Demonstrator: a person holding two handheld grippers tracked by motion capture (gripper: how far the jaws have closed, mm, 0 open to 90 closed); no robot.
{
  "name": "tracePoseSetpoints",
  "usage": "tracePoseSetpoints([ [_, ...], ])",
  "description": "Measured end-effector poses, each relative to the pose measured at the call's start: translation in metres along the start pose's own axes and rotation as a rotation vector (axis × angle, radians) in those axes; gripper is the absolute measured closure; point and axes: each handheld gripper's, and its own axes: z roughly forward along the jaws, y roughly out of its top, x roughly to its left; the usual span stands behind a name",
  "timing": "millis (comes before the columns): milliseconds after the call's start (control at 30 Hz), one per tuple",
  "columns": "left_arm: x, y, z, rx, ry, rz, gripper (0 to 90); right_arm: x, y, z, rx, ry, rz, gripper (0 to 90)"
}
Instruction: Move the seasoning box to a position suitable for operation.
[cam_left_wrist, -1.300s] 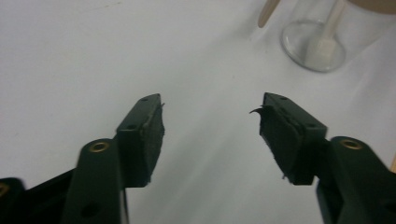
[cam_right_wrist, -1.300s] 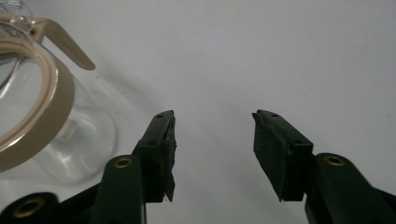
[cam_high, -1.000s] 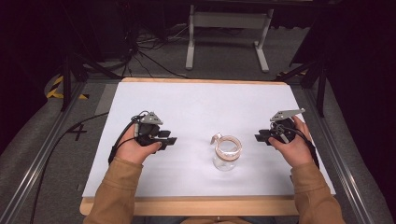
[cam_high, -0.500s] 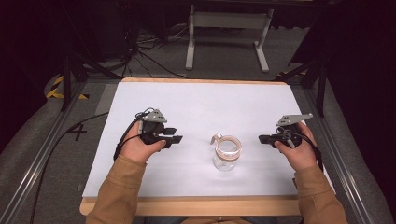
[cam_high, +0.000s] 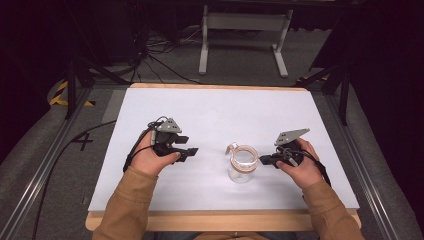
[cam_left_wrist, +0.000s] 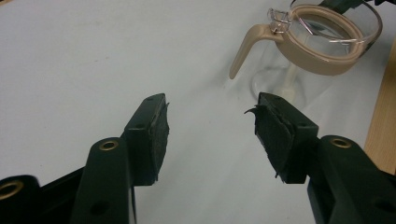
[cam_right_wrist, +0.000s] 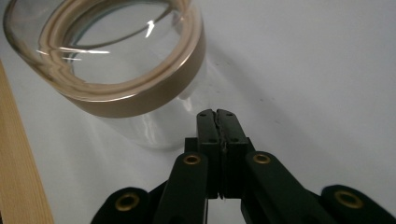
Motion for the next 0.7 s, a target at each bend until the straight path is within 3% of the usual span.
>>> tracePoseSetpoints([
  [267,0.000,0.000,0.002,0.008,-0.007,0.012,45.6,0.007,0.002,0.011,0.022,-0.004,-0.037,90.0],
  [700,0.000,-0.001,0.003,0.011,-0.010,0.006,46.5,0.012,0.002,0.013,0.041,-0.014,-0.060,90.0],
])
